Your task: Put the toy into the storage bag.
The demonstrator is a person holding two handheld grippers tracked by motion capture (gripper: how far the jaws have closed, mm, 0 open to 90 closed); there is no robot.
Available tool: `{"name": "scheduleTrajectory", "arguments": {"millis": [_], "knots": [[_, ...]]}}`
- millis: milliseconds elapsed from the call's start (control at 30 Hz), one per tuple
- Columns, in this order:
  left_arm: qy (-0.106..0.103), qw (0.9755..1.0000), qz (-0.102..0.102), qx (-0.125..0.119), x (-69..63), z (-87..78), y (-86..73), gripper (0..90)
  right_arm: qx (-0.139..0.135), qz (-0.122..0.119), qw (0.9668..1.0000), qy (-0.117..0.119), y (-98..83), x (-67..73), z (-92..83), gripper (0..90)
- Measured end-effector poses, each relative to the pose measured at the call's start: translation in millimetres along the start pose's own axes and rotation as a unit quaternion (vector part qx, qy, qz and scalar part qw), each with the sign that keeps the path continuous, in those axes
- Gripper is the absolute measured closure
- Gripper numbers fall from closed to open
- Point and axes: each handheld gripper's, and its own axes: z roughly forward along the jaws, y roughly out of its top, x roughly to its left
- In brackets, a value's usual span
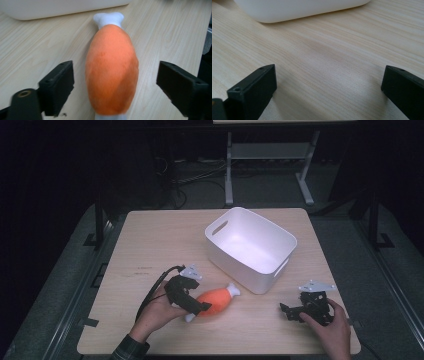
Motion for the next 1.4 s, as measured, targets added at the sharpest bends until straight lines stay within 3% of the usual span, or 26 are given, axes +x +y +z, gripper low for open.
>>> {"name": "scheduleTrajectory", "arguments": {"millis": [300, 533, 967, 1133, 1400], "knots": [[0.002, 0.9988, 0.033, 0.034, -4.5, 22.6, 14.7, 12.8, 0.000, 0.000, 1.0000, 0.000, 0.0, 0.0, 0.0, 0.0], [0.008, 0.9960, 0.060, 0.066, -3.4, 39.0, 17.9, 12.8, 0.000, 0.000, 1.0000, 0.000, 0.0, 0.0, 0.0, 0.0], [0.009, 0.9936, 0.065, 0.092, -6.0, 60.2, 15.6, 12.7, 0.000, 0.000, 1.0000, 0.000, 0.0, 0.0, 0.0, 0.0], [0.018, 0.9908, 0.076, 0.111, -6.4, 67.6, 14.0, 12.7, 0.000, 0.000, 1.0000, 0.000, 0.0, 0.0, 0.0, 0.0], [0.023, 0.9893, 0.079, 0.120, -6.1, 71.2, 11.7, 13.2, 0.001, 0.000, 1.0000, 0.000, 0.0, 0.0, -0.1, 0.0]]}}
